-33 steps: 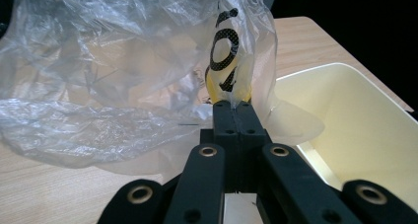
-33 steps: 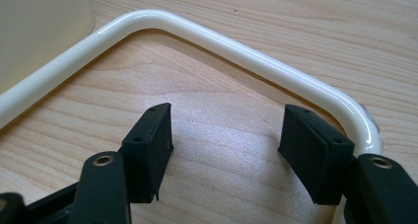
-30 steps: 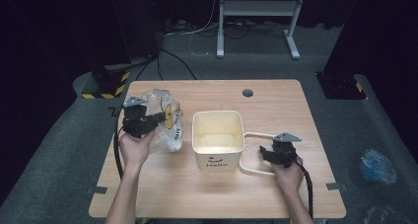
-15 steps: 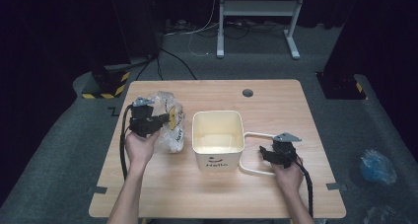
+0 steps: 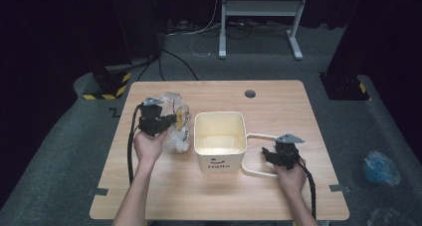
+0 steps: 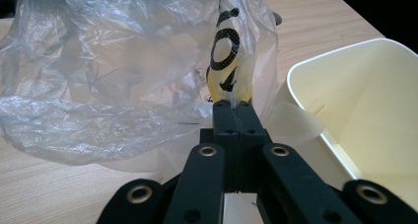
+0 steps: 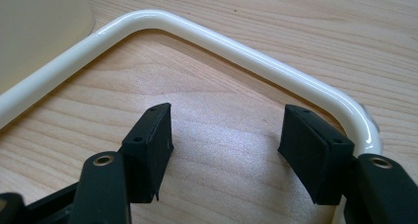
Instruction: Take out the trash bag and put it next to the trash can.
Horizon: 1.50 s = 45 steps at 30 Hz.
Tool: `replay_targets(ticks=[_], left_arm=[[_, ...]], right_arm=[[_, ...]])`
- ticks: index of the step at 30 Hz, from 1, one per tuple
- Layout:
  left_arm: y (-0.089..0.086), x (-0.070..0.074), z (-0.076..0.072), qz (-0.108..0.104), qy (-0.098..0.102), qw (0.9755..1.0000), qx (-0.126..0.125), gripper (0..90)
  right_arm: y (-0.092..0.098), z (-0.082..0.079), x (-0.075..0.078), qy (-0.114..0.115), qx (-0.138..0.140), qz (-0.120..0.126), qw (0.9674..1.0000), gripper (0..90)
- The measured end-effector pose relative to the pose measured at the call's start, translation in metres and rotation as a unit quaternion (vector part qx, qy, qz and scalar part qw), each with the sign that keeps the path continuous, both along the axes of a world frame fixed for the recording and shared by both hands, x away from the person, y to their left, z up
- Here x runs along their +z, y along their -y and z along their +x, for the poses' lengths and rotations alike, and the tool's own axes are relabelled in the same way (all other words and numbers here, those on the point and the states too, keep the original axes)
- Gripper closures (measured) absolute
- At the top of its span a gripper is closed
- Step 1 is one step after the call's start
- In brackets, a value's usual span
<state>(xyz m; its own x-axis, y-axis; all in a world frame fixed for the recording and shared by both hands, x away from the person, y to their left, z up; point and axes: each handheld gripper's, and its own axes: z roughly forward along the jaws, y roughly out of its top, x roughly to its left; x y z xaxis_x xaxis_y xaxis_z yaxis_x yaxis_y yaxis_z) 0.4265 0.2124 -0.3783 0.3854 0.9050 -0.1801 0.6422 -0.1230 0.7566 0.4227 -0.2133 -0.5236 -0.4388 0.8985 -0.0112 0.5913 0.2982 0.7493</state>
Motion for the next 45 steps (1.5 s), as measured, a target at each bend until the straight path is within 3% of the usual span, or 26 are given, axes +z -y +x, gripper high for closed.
replay_targets(ticks=[9,18,24,30,36,45], left_arm=[[0.007,-0.016,0.009,0.009,-0.006,0.9999,-0.001,89.3],[0.007,-0.023,0.014,0.011,-0.011,0.9999,0.002,87.8],[0.009,-0.023,0.013,0.017,-0.006,0.9998,0.0,77.7],[0.01,-0.021,0.01,0.021,-0.002,0.9998,0.007,58.3],[0.009,-0.018,0.007,0.005,0.007,0.9999,0.01,42.6],[-0.001,-0.018,-0.002,-0.029,0.009,0.9994,0.019,32.5]], right_arm=[[0.0,0.0,0.0,0.0,0.0,0.0,1.0,36.9],[0.0,0.0,0.0,0.0,0.001,0.0,1.0,36.9],[0.0,0.0,0.0,0.0,0.001,0.0,1.0,36.9],[0.0,0.0,0.0,0.0,0.001,0.0,1.0,36.9],[0.0,0.0,0.0,0.0,0.001,0.0,1.0,36.9],[0.0,0.0,0.0,0.0,0.001,0.0,1.0,36.9]])
